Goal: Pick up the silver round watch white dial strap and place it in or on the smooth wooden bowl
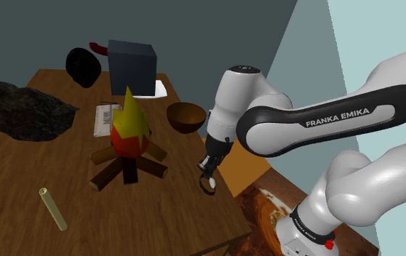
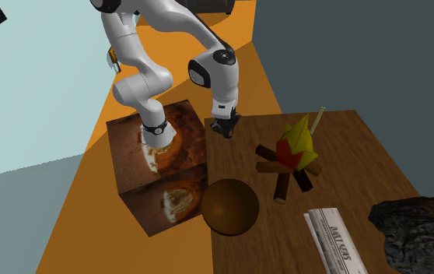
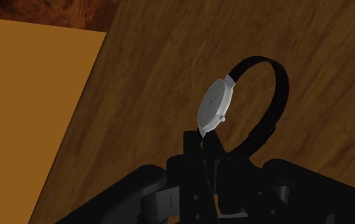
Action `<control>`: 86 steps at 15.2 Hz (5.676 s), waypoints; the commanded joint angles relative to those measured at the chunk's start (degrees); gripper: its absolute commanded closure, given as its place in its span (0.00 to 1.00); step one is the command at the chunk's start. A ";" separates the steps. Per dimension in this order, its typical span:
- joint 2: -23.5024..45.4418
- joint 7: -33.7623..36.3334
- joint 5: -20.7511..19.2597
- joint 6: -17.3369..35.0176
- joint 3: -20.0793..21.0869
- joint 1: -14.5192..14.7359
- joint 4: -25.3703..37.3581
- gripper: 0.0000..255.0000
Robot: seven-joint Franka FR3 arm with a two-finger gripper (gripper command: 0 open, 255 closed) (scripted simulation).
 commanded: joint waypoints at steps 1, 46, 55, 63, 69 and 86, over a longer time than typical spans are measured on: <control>-0.95 0.12 -0.21 -2.06 -0.38 0.01 1.10 1.00; 30.44 -13.88 -15.57 -22.31 -14.36 -12.35 50.49 1.00; 39.14 -15.94 -17.10 -22.27 -15.53 -13.45 58.91 1.00; 39.85 -16.07 -17.20 -16.34 -15.58 -13.45 53.68 1.00; 40.53 -16.10 -17.30 -13.35 -15.61 -13.43 51.35 1.00; 39.23 -16.23 -17.09 -20.24 -15.63 -13.60 56.96 0.00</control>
